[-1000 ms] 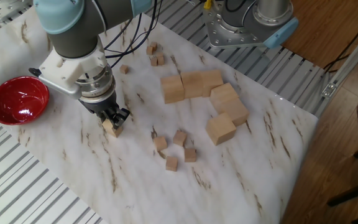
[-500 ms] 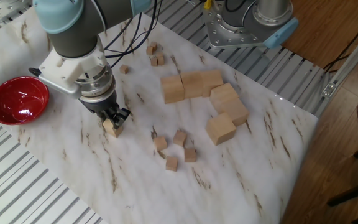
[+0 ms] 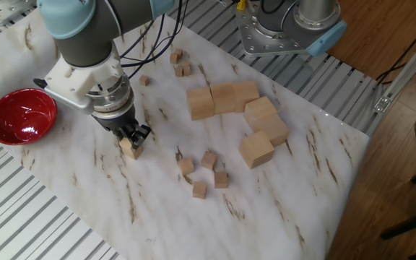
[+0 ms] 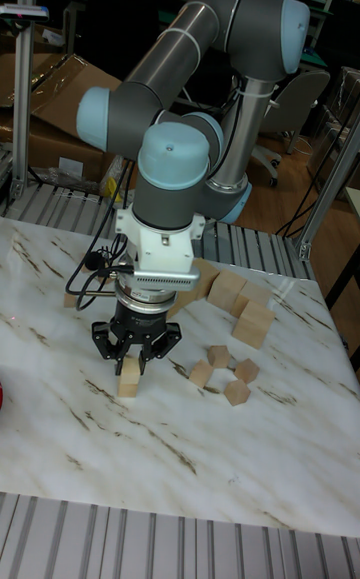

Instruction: Stack the blocks in a vertical line of five

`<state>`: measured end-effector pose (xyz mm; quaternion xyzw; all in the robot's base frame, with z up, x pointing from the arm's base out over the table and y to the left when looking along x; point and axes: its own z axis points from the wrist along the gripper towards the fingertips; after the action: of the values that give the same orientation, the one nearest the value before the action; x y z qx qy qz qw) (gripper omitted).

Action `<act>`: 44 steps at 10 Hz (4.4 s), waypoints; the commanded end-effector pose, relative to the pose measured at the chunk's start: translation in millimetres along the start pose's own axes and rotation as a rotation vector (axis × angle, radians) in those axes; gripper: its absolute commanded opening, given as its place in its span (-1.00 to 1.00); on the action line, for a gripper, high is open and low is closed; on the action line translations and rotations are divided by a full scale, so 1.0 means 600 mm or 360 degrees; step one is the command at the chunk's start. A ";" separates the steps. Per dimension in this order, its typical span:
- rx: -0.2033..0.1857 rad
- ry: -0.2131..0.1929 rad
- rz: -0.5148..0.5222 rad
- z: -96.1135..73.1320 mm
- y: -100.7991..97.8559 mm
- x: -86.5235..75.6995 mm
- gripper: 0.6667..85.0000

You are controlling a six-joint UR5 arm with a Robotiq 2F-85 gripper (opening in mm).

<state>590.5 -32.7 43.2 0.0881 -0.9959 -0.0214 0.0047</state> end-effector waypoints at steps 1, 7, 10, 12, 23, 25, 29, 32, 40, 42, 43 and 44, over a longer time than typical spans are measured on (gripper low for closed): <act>-0.0027 -0.0006 0.0013 -0.001 0.005 -0.001 -0.49; -0.0026 0.0004 -0.0033 0.001 0.005 0.000 -0.26; -0.0027 0.0007 -0.0046 0.002 0.005 0.000 -0.21; -0.0028 0.0012 -0.0053 0.003 0.005 0.001 -0.18; -0.0029 0.0026 -0.0165 0.003 -0.002 0.004 0.26; -0.0036 0.0025 -0.0165 0.004 0.000 0.003 0.27; -0.0048 0.0022 -0.0146 -0.007 0.025 -0.003 0.37; -0.0013 0.0035 -0.0143 -0.026 0.057 -0.007 0.35; 0.0022 0.0024 -0.0186 -0.019 0.025 -0.008 0.28; 0.0039 0.0025 -0.0191 -0.016 0.016 -0.008 0.24; 0.0040 0.0021 -0.0201 -0.011 0.007 -0.008 0.23; 0.0039 0.0013 -0.0211 -0.008 0.000 -0.008 0.23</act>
<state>592.7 -24.2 51.6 0.1511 -0.9884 -0.0059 0.0114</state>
